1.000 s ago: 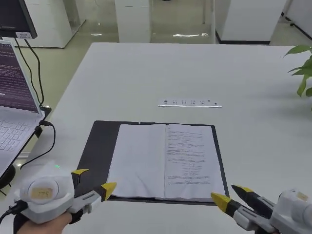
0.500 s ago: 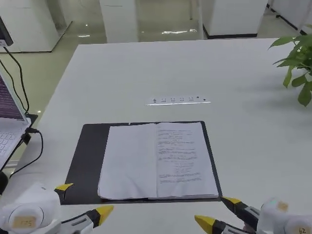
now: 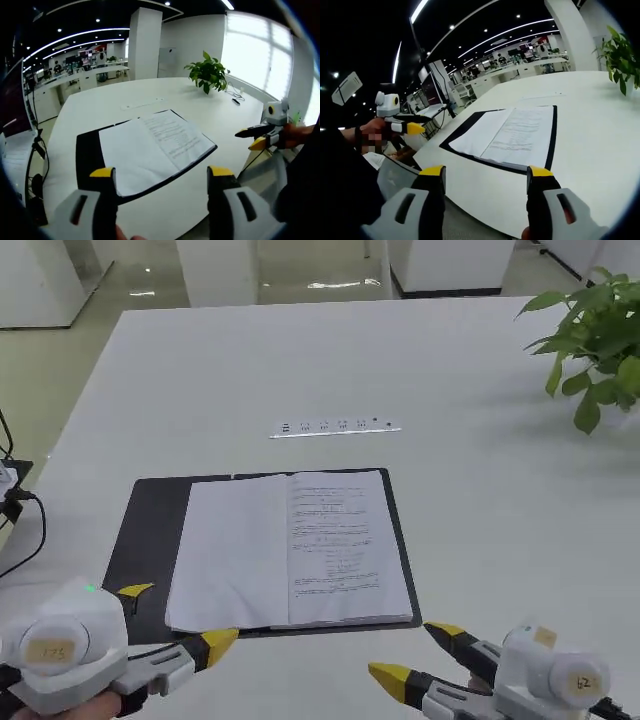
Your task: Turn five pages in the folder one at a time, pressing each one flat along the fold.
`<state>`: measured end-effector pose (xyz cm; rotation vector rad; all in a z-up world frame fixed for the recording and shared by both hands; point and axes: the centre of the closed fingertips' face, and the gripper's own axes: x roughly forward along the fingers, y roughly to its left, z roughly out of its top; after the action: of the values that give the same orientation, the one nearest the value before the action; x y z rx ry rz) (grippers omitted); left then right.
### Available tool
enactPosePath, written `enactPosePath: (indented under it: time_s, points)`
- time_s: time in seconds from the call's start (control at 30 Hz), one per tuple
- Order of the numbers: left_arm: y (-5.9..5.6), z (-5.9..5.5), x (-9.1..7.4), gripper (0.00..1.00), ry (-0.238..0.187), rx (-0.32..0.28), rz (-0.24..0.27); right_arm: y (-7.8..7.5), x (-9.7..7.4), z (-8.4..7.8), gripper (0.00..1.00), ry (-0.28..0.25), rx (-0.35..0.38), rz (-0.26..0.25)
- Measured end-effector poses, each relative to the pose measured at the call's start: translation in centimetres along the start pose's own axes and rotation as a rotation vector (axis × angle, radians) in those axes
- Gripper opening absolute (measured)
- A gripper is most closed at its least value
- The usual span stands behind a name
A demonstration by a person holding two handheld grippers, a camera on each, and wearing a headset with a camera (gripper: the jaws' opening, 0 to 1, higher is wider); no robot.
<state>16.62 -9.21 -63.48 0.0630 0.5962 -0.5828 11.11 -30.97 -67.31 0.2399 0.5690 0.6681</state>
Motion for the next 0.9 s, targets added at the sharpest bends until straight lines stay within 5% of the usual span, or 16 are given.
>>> enactPosePath:
  time_s: [0.3,0.5,0.9]
  points:
    - [-1.7,0.5,2.1,0.77,0.040,0.062,-0.057,-1.3,-0.9,-0.2,0.68,-0.009,0.017,-0.010]
    - [-2.3,1.0,3.3,0.77,0.045,0.036,-0.080,-1.7,-1.2,-0.9,0.73,0.016,0.006,-0.028]
    - [-5.9,2.0,8.0,0.75,0.074,0.069,-0.211,-1.6,-1.4,-1.0,0.78,0.016,0.046,-0.030]
